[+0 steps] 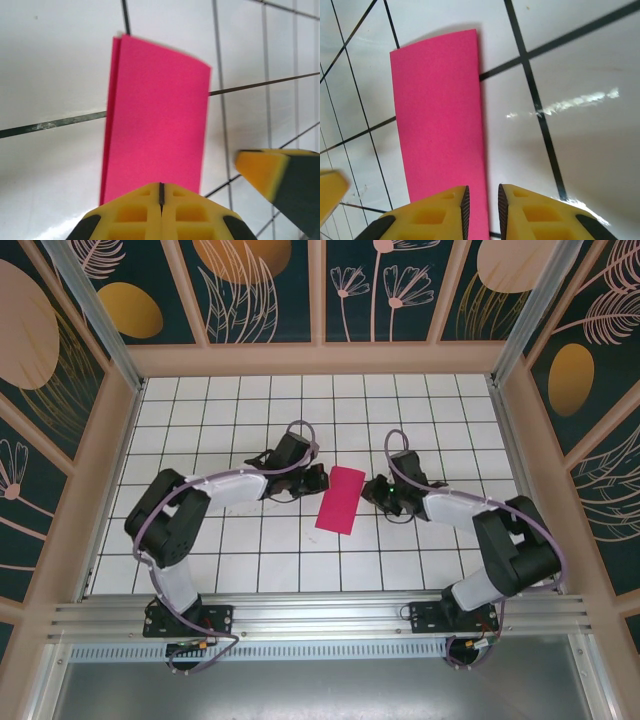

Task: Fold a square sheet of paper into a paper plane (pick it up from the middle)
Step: Fold the square sheet of paper in half at the center of the table, then rotate the square sheet of paper at the center of the table.

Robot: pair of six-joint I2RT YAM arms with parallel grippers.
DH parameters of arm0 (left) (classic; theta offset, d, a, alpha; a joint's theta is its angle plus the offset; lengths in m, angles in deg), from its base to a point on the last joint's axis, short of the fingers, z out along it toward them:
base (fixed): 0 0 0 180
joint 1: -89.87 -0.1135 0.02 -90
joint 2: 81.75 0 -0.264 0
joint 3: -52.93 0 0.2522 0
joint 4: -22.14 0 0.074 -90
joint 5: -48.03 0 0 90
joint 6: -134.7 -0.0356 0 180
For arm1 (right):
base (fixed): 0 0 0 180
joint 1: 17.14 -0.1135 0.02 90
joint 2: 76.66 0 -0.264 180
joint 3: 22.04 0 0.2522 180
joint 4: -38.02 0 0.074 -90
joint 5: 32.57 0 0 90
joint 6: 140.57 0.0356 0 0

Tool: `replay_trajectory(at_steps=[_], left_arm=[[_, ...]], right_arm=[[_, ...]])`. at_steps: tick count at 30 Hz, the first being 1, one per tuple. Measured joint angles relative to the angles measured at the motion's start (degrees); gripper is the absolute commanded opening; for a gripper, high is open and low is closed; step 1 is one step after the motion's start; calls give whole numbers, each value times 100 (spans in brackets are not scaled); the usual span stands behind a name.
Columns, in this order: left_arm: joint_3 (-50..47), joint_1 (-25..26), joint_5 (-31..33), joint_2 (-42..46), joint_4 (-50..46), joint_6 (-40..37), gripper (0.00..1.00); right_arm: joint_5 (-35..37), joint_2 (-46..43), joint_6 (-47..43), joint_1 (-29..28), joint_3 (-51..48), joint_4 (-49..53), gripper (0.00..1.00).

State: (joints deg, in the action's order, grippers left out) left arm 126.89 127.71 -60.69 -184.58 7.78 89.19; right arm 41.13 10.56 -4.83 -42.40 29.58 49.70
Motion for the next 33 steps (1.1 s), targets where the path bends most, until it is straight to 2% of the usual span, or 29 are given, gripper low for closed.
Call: replay_trajectory(at_steps=[9, 23, 25, 28, 33], left_arm=[[-723, 0, 603, 678, 144, 247, 10], [-785, 0, 922, 723, 164, 278, 10], [-785, 0, 981, 723, 164, 280, 11], [-804, 0, 1064, 743, 166, 299, 12], [-1005, 0, 1174, 931, 236, 400, 17]], right_arm=[[-61, 914, -256, 0, 597, -2, 29], [-520, 1480, -675, -166, 1335, -39, 29], [-564, 1545, -800, -205, 1491, 17, 32], [-306, 1547, -942, -238, 1696, 352, 37], [149, 1381, -1032, -212, 1714, 831, 38]])
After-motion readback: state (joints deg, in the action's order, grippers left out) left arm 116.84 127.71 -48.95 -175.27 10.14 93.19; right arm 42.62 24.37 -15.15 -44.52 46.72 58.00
